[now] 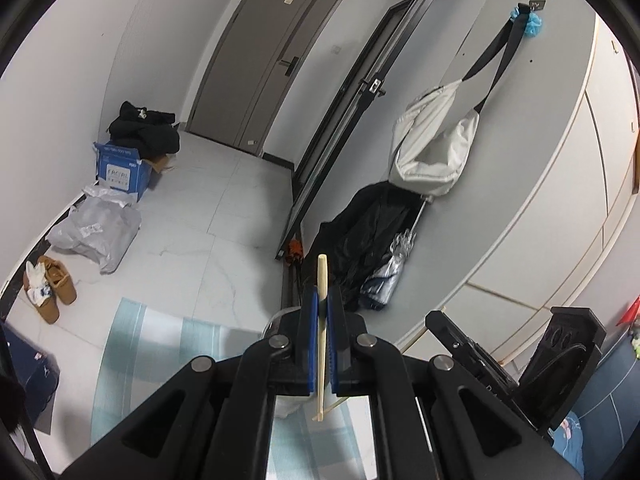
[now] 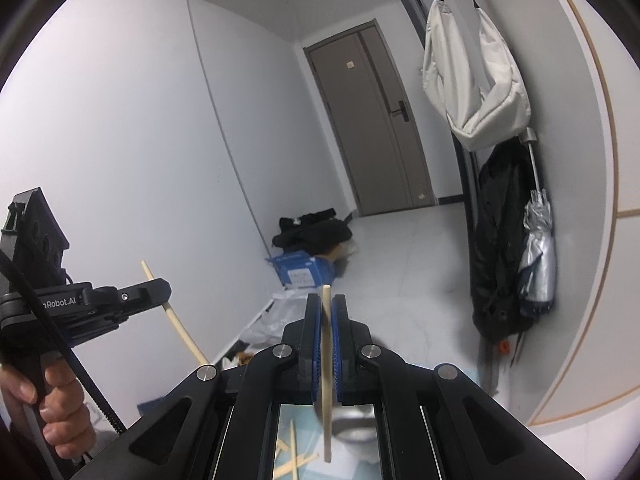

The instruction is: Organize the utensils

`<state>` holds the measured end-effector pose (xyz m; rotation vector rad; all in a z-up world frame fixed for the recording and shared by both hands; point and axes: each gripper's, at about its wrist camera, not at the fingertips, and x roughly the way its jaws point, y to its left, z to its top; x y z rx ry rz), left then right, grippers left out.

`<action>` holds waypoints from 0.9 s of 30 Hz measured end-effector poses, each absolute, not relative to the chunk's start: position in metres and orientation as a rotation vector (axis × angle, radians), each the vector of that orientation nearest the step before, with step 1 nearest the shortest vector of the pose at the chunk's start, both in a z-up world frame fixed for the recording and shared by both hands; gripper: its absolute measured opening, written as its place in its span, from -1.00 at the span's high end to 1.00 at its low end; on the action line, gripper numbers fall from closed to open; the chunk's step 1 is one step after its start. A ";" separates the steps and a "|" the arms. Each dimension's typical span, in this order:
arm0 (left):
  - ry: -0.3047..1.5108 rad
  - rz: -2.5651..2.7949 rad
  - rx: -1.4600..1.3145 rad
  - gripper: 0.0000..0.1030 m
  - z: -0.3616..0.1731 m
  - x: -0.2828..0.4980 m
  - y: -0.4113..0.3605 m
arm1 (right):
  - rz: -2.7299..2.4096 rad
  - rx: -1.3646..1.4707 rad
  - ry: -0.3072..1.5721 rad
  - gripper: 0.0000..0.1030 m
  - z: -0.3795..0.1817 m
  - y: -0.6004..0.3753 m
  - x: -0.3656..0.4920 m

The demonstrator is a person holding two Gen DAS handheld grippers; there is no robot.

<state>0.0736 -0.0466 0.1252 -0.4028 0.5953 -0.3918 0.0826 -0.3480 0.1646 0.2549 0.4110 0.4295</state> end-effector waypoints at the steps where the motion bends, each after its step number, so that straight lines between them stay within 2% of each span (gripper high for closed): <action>1: 0.592 -0.391 -0.404 0.98 0.127 0.076 -0.048 | 0.429 0.254 0.408 0.91 0.167 -0.349 0.087; 10: 0.518 -0.335 -0.372 0.98 0.133 0.107 -0.058 | 0.423 0.232 0.393 0.91 0.182 -0.355 0.138; 27: 0.581 -0.376 -0.241 0.98 0.092 0.156 -0.083 | 0.453 0.206 0.394 0.91 0.159 -0.352 0.199</action>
